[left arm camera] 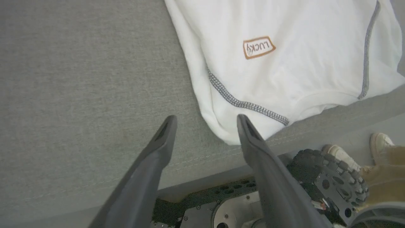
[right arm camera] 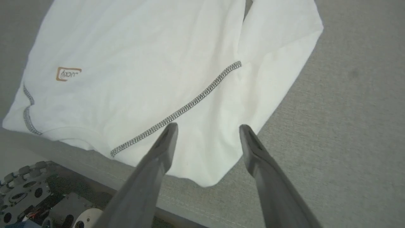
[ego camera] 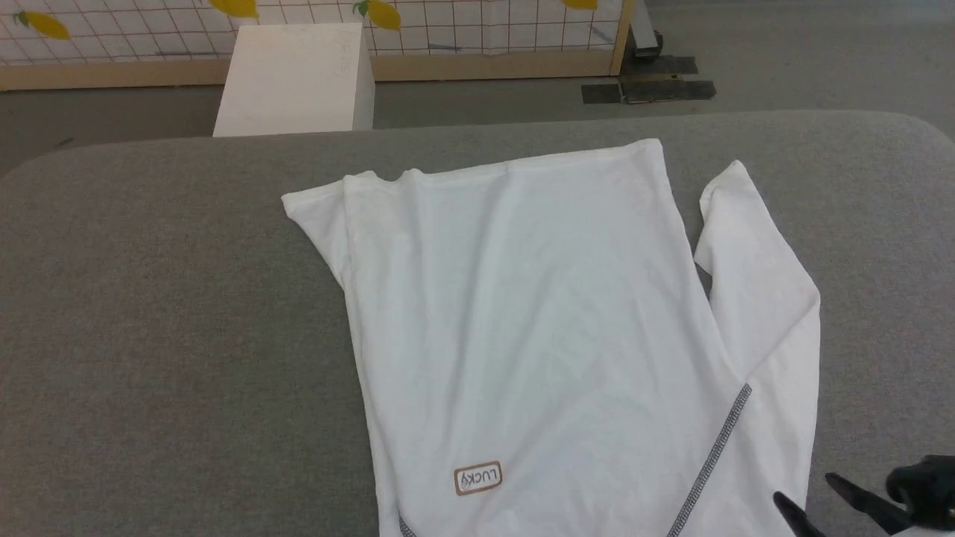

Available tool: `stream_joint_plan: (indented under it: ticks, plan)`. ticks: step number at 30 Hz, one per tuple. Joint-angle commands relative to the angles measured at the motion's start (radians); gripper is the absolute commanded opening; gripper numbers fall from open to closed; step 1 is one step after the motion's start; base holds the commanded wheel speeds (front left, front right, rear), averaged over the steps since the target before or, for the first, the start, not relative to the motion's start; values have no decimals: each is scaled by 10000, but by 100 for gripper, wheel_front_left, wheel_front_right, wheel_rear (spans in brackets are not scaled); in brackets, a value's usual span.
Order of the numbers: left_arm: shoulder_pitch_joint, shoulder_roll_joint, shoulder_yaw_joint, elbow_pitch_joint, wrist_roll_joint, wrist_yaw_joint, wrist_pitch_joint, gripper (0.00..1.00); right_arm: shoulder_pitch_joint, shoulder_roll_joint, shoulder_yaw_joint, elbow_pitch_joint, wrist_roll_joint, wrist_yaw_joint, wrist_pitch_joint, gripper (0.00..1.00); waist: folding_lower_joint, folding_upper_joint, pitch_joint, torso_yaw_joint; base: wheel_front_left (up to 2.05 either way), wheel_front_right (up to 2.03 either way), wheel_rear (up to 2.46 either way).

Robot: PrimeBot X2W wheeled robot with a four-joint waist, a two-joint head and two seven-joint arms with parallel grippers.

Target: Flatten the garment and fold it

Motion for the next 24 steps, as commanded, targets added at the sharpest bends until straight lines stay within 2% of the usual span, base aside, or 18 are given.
stream_joint_plan:
  ticks: [1, 4, 6, 9, 13, 15, 18, 21, 24]
  plan:
    - [143, 97, 489, -361, 46, 339, -469, 100, 171, 227, -360, -282, 165, -19, 10, 100, 1, -1, -57, 65, 0, 0, 0]
    - [-37, 17, 1325, -819, 611, 839, -1711, 100, 71, 790, -1265, -718, -48, -19, -384, 100, 1, -1, -94, 88, 0, 0, 0]
    - [-367, -283, 1674, -929, 1025, 1087, -2673, 100, -185, 1286, -1754, -912, -393, -19, -926, 100, 1, -1, -98, 98, 0, 0, 0]
    - [-874, -1234, 1936, -854, 1243, 1431, -4129, 100, -558, 1889, -2106, -967, -1104, -19, -1989, 100, 1, -1, -94, 125, 0, 0, 0]
    - [-1355, -2059, 1961, -16, 1394, 1547, -5389, 100, -836, 2728, -2333, -634, -1927, -19, -3326, 100, 1, -1, -97, 136, 0, 0, 0]
    - [-1542, -2403, 1876, 512, 1349, 1475, -5670, 100, -914, 3221, -2519, -427, -2292, -19, -3969, 100, 1, -1, -104, 196, 0, 0, 0]
    - [-2000, -2512, 1687, 1245, 1423, 1204, -5776, 100, -986, 3756, -2551, -165, -2513, -19, -4569, 100, 1, -1, 0, 253, 0, 0, 0]
    - [-2906, -2278, 1628, 1648, 1657, 953, -5512, 100, -1094, 3961, -2362, -7, -2623, -19, -4815, 100, 1, -1, 330, 316, 0, 0, 0]
    - [-4081, -1857, 1767, 1671, 1866, 789, -4795, 100, -1331, 4010, -2220, -25, -2653, -19, -4908, 100, 1, -1, 778, 376, 0, 0, 0]
